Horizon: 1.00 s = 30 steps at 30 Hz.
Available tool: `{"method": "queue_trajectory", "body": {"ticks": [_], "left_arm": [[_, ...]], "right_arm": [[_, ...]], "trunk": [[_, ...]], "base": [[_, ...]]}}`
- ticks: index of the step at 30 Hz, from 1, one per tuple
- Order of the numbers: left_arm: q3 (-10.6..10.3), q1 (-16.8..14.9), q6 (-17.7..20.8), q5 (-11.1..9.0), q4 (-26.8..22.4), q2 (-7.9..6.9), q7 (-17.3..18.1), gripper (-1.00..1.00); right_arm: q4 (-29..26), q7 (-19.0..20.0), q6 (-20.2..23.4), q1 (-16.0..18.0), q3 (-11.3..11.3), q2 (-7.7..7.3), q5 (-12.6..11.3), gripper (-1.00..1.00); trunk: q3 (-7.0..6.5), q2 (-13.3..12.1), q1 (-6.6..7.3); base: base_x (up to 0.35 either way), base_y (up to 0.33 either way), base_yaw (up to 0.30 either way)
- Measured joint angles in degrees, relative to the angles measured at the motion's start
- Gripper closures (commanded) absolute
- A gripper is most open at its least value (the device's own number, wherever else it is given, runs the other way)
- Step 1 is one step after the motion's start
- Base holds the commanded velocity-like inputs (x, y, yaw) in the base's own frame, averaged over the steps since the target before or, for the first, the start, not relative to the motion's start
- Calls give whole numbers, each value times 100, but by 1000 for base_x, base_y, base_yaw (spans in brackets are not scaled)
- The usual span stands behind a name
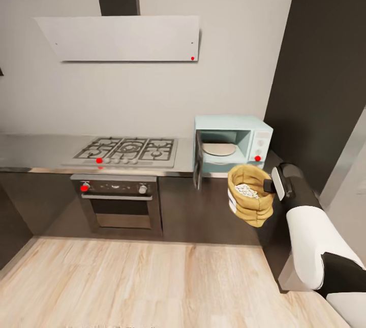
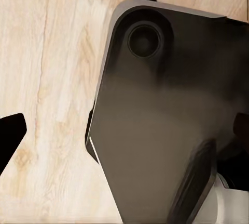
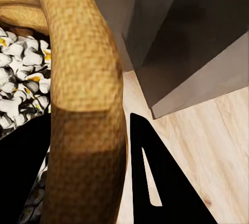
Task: In the kitchen, take the popcorn bag from the countertop, put it into the microwave, and heat it until the popcorn is cooked so the cooked popcorn ends up inside the bag.
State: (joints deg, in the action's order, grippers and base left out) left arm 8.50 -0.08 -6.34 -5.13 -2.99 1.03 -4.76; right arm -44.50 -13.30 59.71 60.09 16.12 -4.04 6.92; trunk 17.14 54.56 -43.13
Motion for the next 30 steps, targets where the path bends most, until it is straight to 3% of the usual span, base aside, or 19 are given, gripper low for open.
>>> {"method": "queue_trajectory", "body": {"ticks": [8, 18, 23, 30], "left_arm": [[-1, 0, 2, -2, -5, -6, 0, -100], [-2, 0, 4, 5, -1, -4, 2, -100], [7, 0, -1, 12, -4, 0, 6, -100], [12, 0, -3, 12, -3, 1, 3, -100]], "right_arm": [[-1, 6, 0, -3, -2, 7, -8, 100], [-6, 315, 3, -4, -1, 4, -12, 100], [-38, 687, 4, -3, 13, 173, -9, 100], [-25, 658, 6, -4, 1, 164, 85, 100]], "trunk": [[0, 0, 0], [-1, -1, 0], [-1, -1, 0], [-1, -1, 0]], "base": [[0, -151, 229], [0, -2, 9], [0, 0, 0], [0, 0, 0]]}}
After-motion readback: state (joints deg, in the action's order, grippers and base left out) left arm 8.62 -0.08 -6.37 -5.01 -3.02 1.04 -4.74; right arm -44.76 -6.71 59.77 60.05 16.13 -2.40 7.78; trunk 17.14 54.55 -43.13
